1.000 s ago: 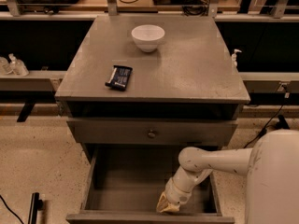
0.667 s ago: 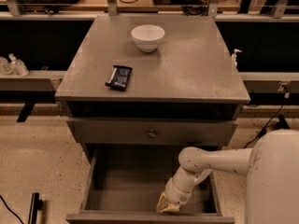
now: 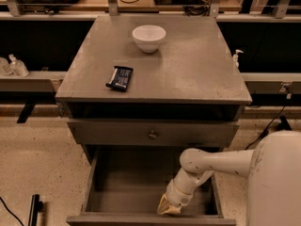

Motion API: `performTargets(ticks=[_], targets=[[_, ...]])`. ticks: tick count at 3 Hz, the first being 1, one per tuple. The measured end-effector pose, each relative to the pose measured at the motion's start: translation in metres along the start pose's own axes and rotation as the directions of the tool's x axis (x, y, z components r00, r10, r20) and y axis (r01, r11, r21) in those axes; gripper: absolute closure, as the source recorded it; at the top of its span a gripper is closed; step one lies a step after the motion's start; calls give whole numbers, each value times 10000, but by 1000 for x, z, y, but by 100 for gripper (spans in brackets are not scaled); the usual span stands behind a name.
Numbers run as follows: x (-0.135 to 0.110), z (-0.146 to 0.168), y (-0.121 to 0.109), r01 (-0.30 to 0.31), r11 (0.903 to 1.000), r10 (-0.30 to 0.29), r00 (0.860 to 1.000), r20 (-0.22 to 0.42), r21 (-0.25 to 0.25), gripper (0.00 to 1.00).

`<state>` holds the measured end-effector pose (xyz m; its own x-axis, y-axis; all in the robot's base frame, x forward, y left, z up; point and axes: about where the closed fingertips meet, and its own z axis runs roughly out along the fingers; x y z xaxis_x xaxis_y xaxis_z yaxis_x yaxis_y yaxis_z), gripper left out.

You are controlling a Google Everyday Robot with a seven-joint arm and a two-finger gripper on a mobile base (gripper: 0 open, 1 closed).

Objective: Open middle drawer

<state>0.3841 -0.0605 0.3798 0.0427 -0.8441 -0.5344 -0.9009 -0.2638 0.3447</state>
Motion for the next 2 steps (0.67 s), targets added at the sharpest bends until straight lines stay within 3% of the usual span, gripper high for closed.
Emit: performTargets(ticks=[1,2], targets=[[0,0,0,0,10000,0,10000,-1,0,53],[1,-5,-2,95,9998,-93,9999,-139,186,76]])
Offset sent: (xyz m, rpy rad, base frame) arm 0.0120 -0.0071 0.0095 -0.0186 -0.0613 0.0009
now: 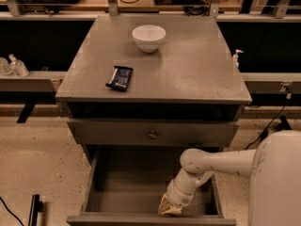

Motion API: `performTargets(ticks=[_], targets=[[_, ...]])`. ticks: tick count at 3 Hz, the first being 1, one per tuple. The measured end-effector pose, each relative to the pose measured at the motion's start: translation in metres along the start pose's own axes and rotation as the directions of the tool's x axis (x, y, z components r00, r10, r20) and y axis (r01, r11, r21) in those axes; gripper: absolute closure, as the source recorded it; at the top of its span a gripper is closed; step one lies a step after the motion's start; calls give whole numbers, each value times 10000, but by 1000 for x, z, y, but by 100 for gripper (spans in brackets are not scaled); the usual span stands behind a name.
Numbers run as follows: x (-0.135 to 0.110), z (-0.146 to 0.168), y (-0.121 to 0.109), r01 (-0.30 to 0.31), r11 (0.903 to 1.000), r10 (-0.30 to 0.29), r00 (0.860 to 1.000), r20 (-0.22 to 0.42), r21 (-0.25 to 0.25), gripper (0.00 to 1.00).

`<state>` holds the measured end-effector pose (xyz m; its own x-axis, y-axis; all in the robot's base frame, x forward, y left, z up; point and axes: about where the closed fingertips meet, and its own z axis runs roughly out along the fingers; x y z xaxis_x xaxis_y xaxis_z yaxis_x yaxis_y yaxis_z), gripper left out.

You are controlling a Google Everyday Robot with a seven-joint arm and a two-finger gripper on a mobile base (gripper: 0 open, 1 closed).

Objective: Open middle drawer

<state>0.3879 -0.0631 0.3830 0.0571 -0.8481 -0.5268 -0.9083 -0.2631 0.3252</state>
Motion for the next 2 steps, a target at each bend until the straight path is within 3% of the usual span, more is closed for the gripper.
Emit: performTargets(ticks=[1,2], targets=[[2,-7,-2,-1,9997,2,10000,-45,244,98],[2,-24,-9,66,9968,-56,9999,-133,793,100]])
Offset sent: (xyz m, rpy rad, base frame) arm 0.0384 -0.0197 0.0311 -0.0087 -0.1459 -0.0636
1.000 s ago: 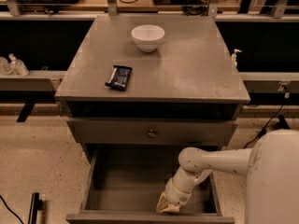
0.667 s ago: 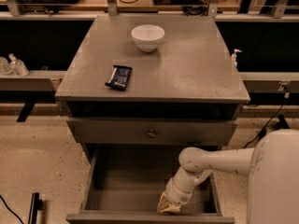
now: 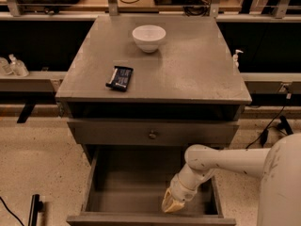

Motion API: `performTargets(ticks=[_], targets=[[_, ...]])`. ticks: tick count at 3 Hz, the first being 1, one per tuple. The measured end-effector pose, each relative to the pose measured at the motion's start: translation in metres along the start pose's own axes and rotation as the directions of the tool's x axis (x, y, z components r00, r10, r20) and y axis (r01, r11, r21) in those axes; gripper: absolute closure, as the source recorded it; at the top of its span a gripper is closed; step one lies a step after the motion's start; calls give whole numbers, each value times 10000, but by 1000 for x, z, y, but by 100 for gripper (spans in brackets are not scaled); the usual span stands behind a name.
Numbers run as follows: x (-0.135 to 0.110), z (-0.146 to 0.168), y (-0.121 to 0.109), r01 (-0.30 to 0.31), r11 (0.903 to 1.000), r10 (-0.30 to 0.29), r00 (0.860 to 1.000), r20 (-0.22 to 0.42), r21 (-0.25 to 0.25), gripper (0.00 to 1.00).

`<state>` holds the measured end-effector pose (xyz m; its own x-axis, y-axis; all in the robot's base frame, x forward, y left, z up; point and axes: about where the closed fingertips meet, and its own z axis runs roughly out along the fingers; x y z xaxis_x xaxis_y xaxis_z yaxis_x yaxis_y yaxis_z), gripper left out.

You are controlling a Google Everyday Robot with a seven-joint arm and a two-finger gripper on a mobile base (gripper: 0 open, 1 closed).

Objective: Open middle drawer

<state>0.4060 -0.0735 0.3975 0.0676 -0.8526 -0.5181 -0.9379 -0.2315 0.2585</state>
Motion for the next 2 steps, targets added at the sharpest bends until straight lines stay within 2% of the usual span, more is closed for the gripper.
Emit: performTargets(ticks=[1,2], targets=[[-7,-25,-5,320,9956,-322,9995,5,876,98],[-15,-41,-4,416,9884,-421,9991,2,1462,76]])
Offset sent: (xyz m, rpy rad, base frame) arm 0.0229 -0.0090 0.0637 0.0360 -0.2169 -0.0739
